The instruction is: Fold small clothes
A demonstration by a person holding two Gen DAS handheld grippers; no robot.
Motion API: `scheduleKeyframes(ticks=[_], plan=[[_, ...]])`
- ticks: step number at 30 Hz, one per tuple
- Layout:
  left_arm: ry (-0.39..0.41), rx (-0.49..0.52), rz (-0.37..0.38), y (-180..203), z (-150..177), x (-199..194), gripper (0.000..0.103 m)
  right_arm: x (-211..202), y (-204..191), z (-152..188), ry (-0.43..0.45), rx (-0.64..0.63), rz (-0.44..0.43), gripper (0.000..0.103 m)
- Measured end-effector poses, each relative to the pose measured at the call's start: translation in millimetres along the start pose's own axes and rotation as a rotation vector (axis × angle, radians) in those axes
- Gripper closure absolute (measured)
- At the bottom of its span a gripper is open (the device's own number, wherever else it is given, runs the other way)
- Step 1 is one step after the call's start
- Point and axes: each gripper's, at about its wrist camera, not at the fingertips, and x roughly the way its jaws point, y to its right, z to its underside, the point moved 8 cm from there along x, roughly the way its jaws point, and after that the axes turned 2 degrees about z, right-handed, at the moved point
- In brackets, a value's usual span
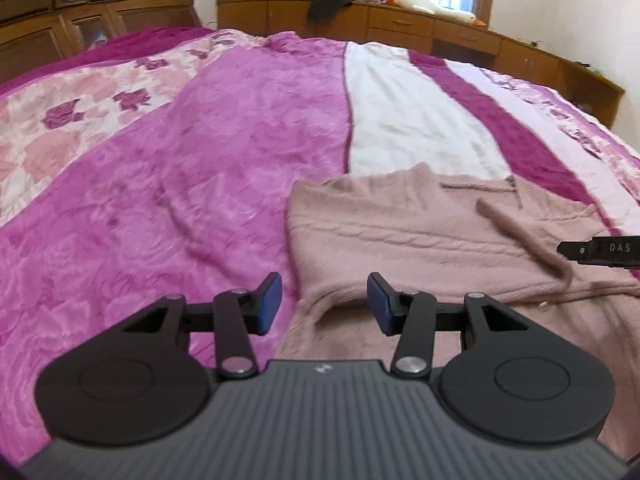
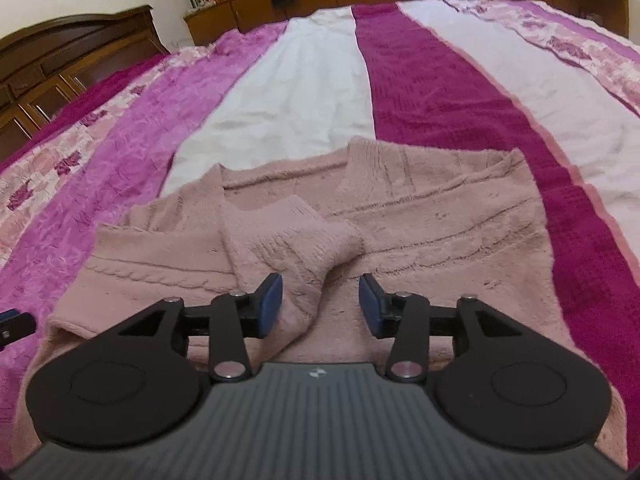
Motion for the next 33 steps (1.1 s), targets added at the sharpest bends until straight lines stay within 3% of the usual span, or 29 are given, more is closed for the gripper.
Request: scheduleKeyframes(ticks=[7,13,29,31,32,33], plan=[[-0.018,0.011,0.012,17.7,-7.6,18.9,0.054,-21.4,-31.2,-8.4,0.043,-0.078,-0.046,0.045],[-0.036,0.018,0.019,26.9,-9.3,37.8,0.054,-9.1,-54.2,-7.6,0.032,-0.116,-0.079,0.044],[-0.075,0.029,0.009,30.3,2.4,60.3,0.054,33.5,-54.0,2.4,-0.012,-0.115,-0.052,0.044],[-0.077,0.032,0.008,31.0,3.4,61.4,0.054,36.5,-49.6,1.2,-0.014,-0.1,-0.036,0.047],[-0.077,0.035,0.007,31.5,3.8,61.8,0.054,37.7,-47.8,1.0,-0.015,-0.099,-0.027,0.054],[-0.077,0.038,0.007,31.9,4.1,62.1,0.054,38.8,-45.9,0.6,-0.015,-0.108,-0.006,0.071]])
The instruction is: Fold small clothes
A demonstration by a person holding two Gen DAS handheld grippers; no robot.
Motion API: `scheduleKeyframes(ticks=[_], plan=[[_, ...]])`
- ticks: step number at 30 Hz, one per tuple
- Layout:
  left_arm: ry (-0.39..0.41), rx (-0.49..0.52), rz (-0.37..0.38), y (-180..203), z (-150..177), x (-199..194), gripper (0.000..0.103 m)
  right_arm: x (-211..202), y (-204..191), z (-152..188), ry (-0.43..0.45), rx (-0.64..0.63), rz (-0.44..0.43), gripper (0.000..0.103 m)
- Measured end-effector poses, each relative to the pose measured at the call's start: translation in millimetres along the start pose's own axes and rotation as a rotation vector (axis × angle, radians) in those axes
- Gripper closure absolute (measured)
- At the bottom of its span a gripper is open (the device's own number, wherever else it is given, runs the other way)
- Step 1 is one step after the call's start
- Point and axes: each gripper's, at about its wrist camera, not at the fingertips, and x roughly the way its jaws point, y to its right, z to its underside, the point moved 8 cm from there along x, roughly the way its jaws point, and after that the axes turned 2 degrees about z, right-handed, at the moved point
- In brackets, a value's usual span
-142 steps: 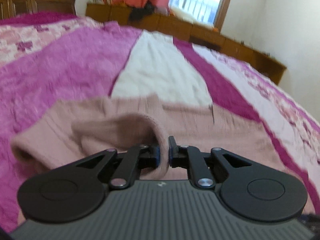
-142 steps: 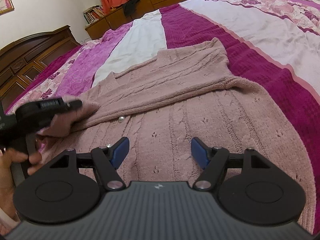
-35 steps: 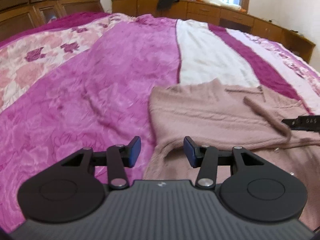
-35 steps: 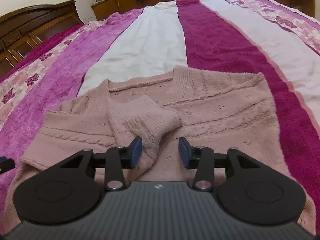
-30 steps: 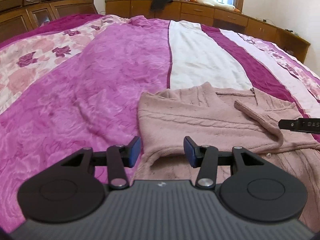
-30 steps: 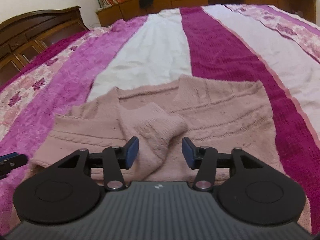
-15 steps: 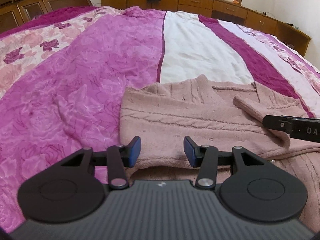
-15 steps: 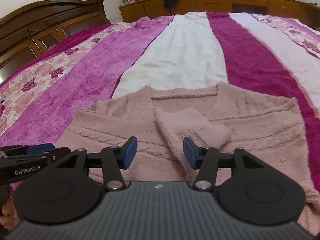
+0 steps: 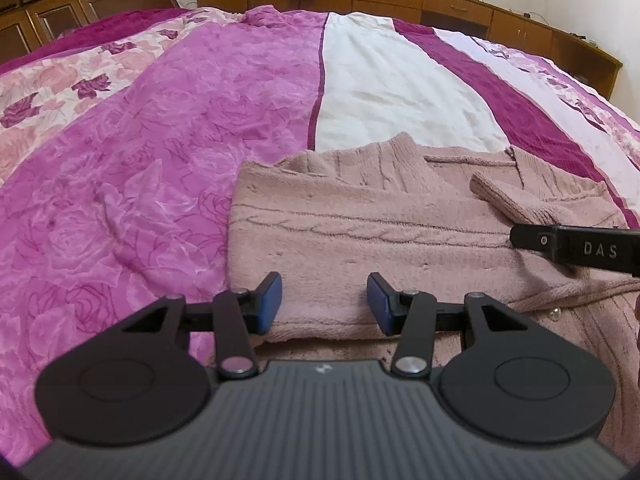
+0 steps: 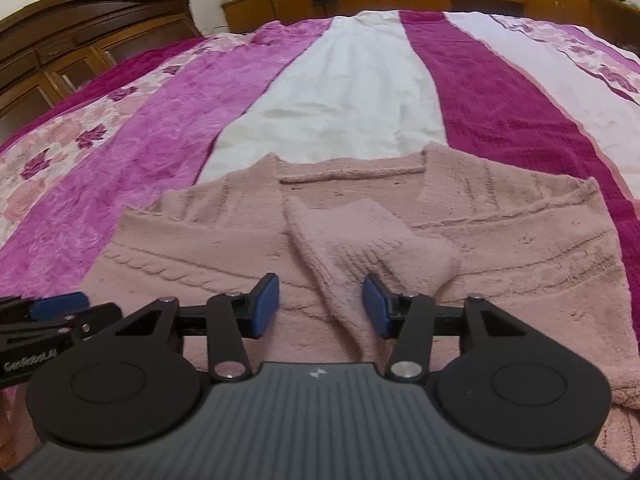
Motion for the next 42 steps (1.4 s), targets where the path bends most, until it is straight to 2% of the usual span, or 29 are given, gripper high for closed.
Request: scheduleKeyframes(ticks=[2,3,7,10,14,17,19,24,28,32,33,34,35,38,42], plan=[[-0.002,0.006,-0.003,1.0,0.4,1.0,0.054,-1.0,4.7,-1.5,0.01,-0.014,0.037,0.09],[-0.003,0.008,-0.003,1.1,0.6,1.5,0.054,-4.1,7.5,-3.2,0.021,-0.005,0.031,0.092],[-0.006,0.016,-0.007,1.9,0.9,2.2,0.054,-30.1,24.9,-10.4,0.106,0.03,0.067,0.093],[-0.009,0.022,-0.007,1.8,1.6,2.9,0.054,-47.2,46.2,-7.2,0.135,0.099,0.087,0.093],[-0.01,0.02,-0.007,1.9,2.0,3.0,0.054,-54.5,75.3,8.1,0.114,0.172,0.114,0.093],[-0.009,0.022,-0.009,2.0,2.0,3.0,0.054,-52.1,85.6,18.5,0.068,0.209,0.074,0.092],[-0.009,0.023,-0.01,1.8,2.0,3.1,0.054,-51.3,81.1,18.6,0.062,0.184,0.065,0.09],[-0.011,0.02,-0.013,1.8,2.1,3.6,0.054,-48.7,51.0,0.2,0.097,0.083,0.036,0.054],[-0.009,0.021,-0.012,2.6,2.6,3.3,0.054,-33.2,23.9,-12.0,0.084,0.005,0.016,0.052],[-0.007,0.019,-0.007,1.5,3.1,2.9,0.054,-5.1,13.5,-15.5,0.021,-0.02,0.023,0.053],[-0.008,0.018,-0.007,1.7,3.2,2.9,0.054,0.2,12.5,-14.8,0.01,-0.027,0.021,0.056],[-0.008,0.017,-0.006,1.5,3.4,2.7,0.054,4.6,11.4,-13.8,0.001,-0.041,0.026,0.064],[-0.008,0.017,-0.005,1.4,3.4,2.6,0.054,6.7,11.2,-12.7,-0.001,-0.052,0.033,0.089],[-0.008,0.016,-0.003,1.1,3.6,2.8,0.054,-4.8,17.8,-16.8,0.051,-0.025,0.036,0.093],[-0.008,0.017,-0.005,1.5,3.6,3.0,0.054,-38.9,39.4,-20.3,0.163,0.026,0.106,0.093]])
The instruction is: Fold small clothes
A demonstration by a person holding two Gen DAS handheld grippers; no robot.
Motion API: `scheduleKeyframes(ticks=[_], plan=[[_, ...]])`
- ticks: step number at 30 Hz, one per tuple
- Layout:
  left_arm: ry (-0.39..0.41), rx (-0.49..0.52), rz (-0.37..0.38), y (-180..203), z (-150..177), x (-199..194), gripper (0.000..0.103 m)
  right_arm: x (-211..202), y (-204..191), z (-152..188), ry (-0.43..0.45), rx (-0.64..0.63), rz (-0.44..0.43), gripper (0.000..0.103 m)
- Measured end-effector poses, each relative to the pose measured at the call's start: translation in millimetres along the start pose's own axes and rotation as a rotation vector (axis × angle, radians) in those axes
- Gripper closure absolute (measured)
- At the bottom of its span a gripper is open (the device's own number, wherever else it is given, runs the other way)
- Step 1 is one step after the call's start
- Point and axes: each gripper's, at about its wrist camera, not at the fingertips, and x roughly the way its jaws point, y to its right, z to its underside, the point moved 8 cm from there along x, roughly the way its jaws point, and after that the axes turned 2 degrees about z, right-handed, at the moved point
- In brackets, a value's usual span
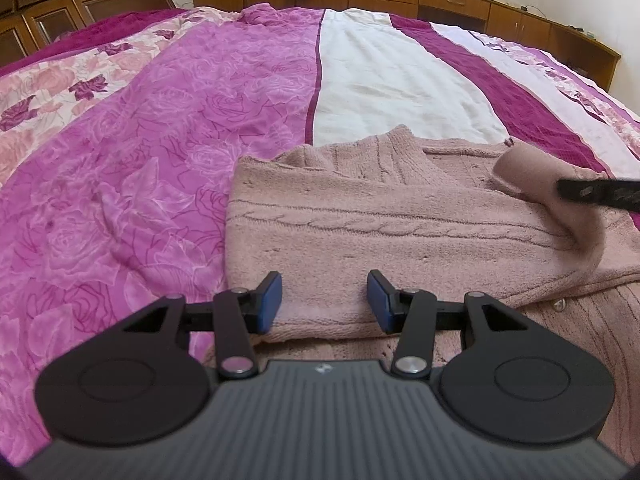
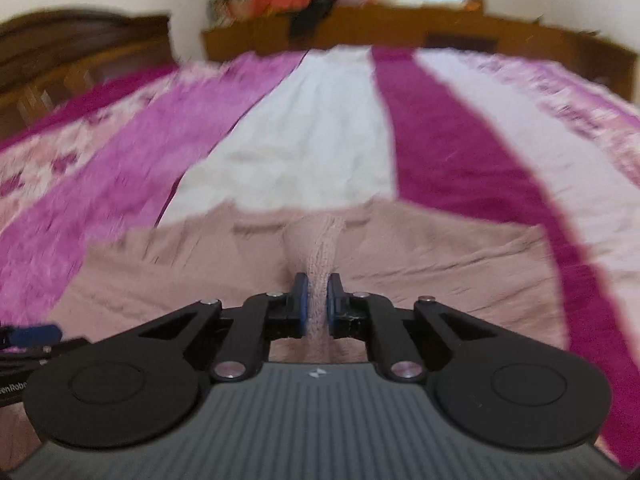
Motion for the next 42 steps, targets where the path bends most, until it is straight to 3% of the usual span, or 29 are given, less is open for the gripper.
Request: scheduleKeyframes(ticks=[5,11,13,15,18,21,25,30,36,42], plan=[[-0.001,0.002,-0.004,0.0,0.4,0.6,0.054,-27.3,45.9,17.3,0.021,0.151,0.085,0.093],[-0.004,0.011,-0.006,0.4,0.9,0.7,0.054,-25.5,75.9,61.9,-0.147,0.315,0.015,0.088],[-0.006,0.013,-0.004,0.8,0.6,0.7,0.054,-33.9,78.9,62.7,-0.135,0.333,-0.01,0.08],[-0.007,0.016,-0.002,0.6,0.7,0.4,0.054,-42.5,82.2,57.9,-0.116,0.323,0.002,0.06],[-0.007,0.02,-0.003,1.1,0.9,0.5,0.054,-54.0,89.0,45.4,-0.06,0.281,0.019,0.049],[-0.007,0.022,-0.009,2.1,1.3,0.8,0.054,-53.8,103.3,31.1,-0.035,0.263,0.033,0.048],[-0.008,0.027,-0.016,3.3,1.4,1.5,0.054,-33.3,115.8,20.3,-0.066,0.179,0.014,0.048],[0.008,0.025,-0.024,4.6,-1.1,-3.8,0.054,1.0,122.1,26.9,-0.149,0.145,0.012,0.049],[0.032,0.047,-0.007,13.7,-7.5,-9.6,0.054,10.9,106.2,35.0,-0.163,0.042,0.011,0.058],[0.02,0.037,0.011,21.2,-6.9,-3.6,0.054,9.2,116.3,32.0,-0.138,0.096,0.074,0.057]])
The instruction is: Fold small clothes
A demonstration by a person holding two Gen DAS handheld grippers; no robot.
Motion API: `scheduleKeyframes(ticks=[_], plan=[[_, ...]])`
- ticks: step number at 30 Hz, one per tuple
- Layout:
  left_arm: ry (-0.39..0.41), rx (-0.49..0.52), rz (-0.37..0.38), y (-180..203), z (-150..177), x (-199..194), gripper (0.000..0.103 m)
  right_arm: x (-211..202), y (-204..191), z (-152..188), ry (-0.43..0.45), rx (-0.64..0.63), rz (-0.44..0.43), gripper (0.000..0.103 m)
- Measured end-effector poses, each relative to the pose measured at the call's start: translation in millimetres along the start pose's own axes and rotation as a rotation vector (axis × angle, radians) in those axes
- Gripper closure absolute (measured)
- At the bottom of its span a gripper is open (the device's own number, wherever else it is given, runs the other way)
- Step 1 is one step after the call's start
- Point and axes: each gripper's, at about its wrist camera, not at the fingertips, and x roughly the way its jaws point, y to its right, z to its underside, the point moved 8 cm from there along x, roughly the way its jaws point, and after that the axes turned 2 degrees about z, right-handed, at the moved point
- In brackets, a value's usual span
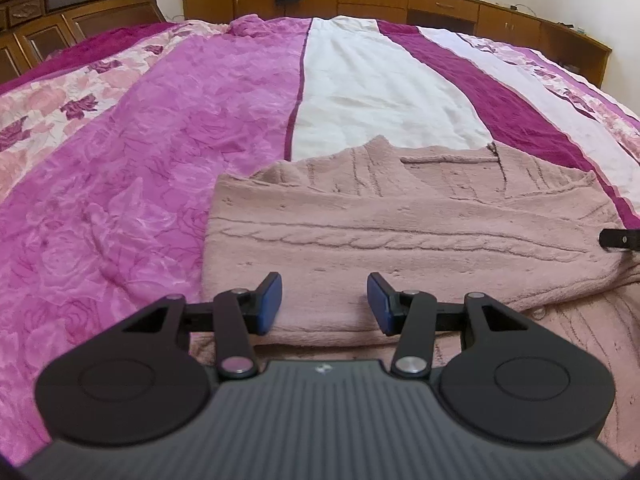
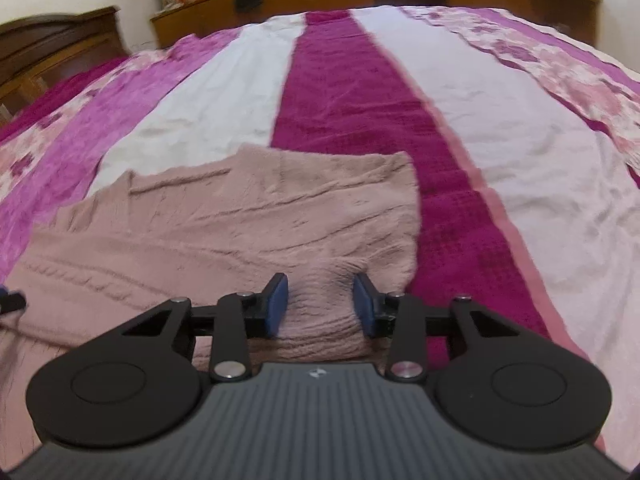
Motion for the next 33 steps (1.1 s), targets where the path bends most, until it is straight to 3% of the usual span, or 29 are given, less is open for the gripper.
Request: scheduleKeyframes(ticks=[7,8,9,11,14,18,20,26,31,33], plan=[[-0.009,0.02,-0.004,4.5,6.4,5.0,0.054,1.5,-8.5,6.5,0.003,-0.08,-0.013,0.058],[-0.01,0.017,-0.004,4.3,6.5,5.3,0.054,0.8,-12.1,7.7,0.01,-0.106,-0.012,0.062],[-0.012,0.015,-0.004,4.2,6.6,5.6,0.054,0.0,-15.9,8.9,0.017,-0.142,-0.008,0.075],[-0.011,0.016,-0.004,4.2,6.5,5.8,0.054,-2.9,-22.3,9.2,0.029,-0.194,-0.018,0.092],[-0.008,0.012,-0.003,3.7,5.9,5.8,0.054,-13.7,-26.5,1.3,0.078,-0.222,-0.029,0.097],[0.024,-0.017,0.017,2.7,1.6,1.2,0.054,-29.9,-24.7,-20.0,0.189,-0.235,0.014,0.097],[0.041,-0.026,0.024,3.4,-0.9,0.4,0.054,-27.8,-23.5,-25.3,0.203,-0.243,0.031,0.097],[0.016,-0.005,0.008,6.9,6.4,18.0,0.054,24.6,-15.7,-4.4,0.034,-0.245,0.057,0.097],[0.027,0.043,-0.01,10.3,9.3,19.4,0.054,26.8,-6.3,-6.7,0.027,-0.184,0.041,0.095],[0.023,0.036,-0.003,8.5,8.8,17.7,0.054,21.6,-4.5,-7.7,0.023,-0.155,0.038,0.09]])
